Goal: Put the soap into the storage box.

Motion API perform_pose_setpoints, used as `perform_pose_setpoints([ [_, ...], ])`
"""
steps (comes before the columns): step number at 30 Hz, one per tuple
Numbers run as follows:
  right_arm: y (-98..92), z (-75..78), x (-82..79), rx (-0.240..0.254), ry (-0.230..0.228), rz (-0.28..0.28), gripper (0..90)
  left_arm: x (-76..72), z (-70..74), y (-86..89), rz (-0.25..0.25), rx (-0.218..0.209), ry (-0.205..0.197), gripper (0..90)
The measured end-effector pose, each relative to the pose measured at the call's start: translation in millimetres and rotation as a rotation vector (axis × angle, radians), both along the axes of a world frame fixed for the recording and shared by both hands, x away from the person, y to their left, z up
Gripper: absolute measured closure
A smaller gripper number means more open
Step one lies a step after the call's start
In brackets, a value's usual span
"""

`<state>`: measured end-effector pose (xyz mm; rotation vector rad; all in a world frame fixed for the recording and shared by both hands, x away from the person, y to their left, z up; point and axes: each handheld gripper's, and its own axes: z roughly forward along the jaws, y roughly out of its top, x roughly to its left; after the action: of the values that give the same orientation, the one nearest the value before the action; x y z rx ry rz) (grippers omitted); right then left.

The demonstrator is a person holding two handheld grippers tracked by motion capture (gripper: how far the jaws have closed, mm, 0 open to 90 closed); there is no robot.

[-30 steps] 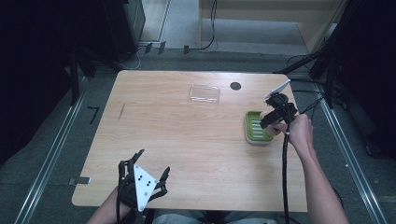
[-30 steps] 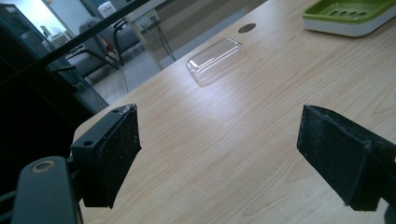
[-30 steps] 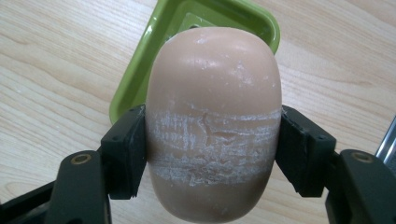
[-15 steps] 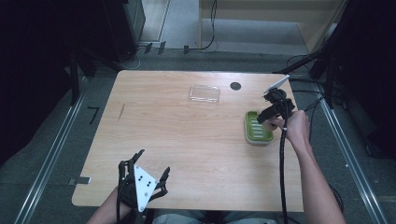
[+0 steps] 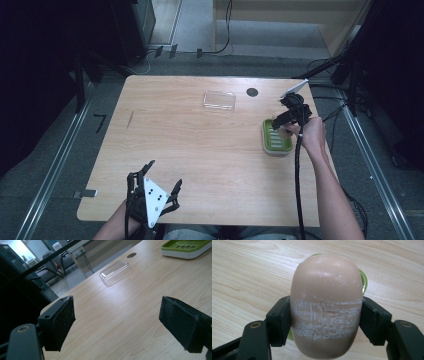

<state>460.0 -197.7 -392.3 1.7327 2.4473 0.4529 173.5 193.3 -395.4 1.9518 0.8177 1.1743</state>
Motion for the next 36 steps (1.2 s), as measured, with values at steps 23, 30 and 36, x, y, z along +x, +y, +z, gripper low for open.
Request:
perform_pose_setpoints([
  [23, 9.7, -21.3, 6.9, 0.014, 0.05, -0.078, 33.7, -0.7, -0.2, -0.5, 0.0, 0.003, -0.003, 14.0],
  [30, 13.4, -30.9, 8.7, 0.006, 0.069, -0.113, 33.7, -1.1, -0.5, -1.0, -0.001, 0.006, -0.007, 14.0],
  [36, 12.5, -37.2, 9.9, 0.001, 0.079, -0.135, 33.6, -1.0, -0.6, -1.1, -0.004, 0.01, -0.008, 14.0],
])
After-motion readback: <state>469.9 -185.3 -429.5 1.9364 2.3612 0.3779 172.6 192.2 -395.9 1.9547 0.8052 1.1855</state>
